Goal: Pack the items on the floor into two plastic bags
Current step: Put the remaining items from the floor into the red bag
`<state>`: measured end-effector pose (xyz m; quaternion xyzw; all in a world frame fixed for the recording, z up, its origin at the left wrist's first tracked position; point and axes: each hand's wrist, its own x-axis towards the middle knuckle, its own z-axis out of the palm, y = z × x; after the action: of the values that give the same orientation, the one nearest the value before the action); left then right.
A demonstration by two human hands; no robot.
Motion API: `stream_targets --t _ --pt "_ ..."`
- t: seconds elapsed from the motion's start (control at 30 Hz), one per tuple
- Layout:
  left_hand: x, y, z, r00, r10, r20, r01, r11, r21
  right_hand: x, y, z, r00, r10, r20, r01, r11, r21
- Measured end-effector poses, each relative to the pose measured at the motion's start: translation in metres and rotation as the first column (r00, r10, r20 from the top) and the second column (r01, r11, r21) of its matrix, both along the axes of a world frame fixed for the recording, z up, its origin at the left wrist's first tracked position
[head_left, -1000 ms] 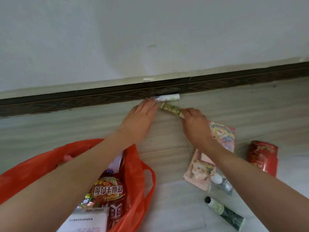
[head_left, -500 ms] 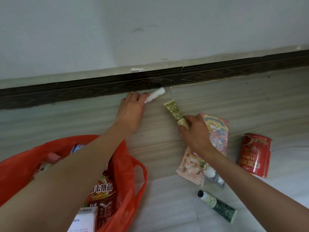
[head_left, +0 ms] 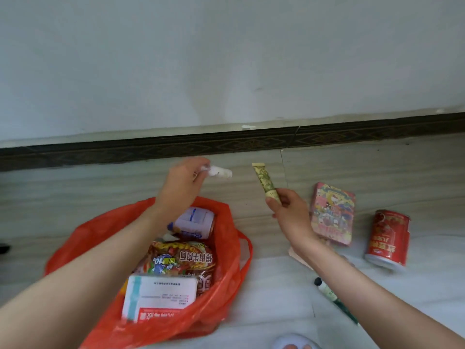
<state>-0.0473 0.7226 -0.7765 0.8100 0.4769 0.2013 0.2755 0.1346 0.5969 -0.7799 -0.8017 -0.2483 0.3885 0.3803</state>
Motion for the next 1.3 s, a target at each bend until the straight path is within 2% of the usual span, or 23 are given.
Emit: stream_targets --t 0.13,0.27,0.5,0.6,0.7,0.8,0.87,1.0,1.1,1.2,1.3 --pt "-0.047 -0.023 0.029 0.986 0.156 0.053 -0.152 0.985 -0.082 -0.038 -0.003 0.014 0.991 0.132 0.014 -0.132 0.99 0.053" --pt "-0.097 -0.048 0.035 0.948 0.304 0.089 -0.292 0.948 -0.126 -0.071 -0.014 0.018 0.938 0.344 0.045 -0.346 0.937 0.048" --pt "-0.156 -0.092 0.015 0.912 0.401 -0.085 -0.409 0.9 -0.152 -0.11 -0.027 0.012 0.83 0.539 0.147 -0.537 0.842 -0.055" --pt "-0.173 -0.106 0.012 0.927 0.326 -0.183 -0.354 0.923 -0.149 -0.122 -0.031 0.009 0.653 0.715 0.25 -0.714 0.691 -0.113" --pt "-0.184 -0.11 0.008 0.928 0.128 -0.351 -0.171 0.981 -0.095 -0.126 -0.035 0.002 0.448 0.841 0.304 -0.836 0.515 -0.191" --pt "-0.178 -0.11 0.009 0.888 -0.002 -0.46 -0.047 0.994 -0.096 -0.123 -0.038 0.0 0.357 0.863 0.359 -0.863 0.452 -0.228" --pt "-0.167 -0.109 0.013 0.894 -0.041 -0.446 -0.016 0.992 -0.123 -0.116 -0.041 0.004 0.375 0.835 0.402 -0.865 0.471 -0.171" --pt "-0.123 -0.112 0.019 0.928 -0.113 -0.356 0.09 0.993 -0.082 -0.075 -0.052 0.008 0.539 0.701 0.466 -0.764 0.64 -0.079" --pt "-0.078 -0.123 0.017 0.918 -0.244 -0.313 0.233 0.97 -0.071 -0.025 -0.068 0.004 0.634 0.591 0.5 -0.62 0.774 -0.129" --pt "-0.033 -0.134 0.009 0.905 -0.329 -0.269 0.319 0.944 -0.083 0.026 -0.089 -0.003 0.731 0.408 0.546 -0.389 0.908 -0.158" --pt "0.014 -0.135 -0.001 0.876 -0.399 -0.271 0.393 0.916 -0.078 0.069 -0.112 -0.01 0.736 0.276 0.618 -0.209 0.961 -0.181"
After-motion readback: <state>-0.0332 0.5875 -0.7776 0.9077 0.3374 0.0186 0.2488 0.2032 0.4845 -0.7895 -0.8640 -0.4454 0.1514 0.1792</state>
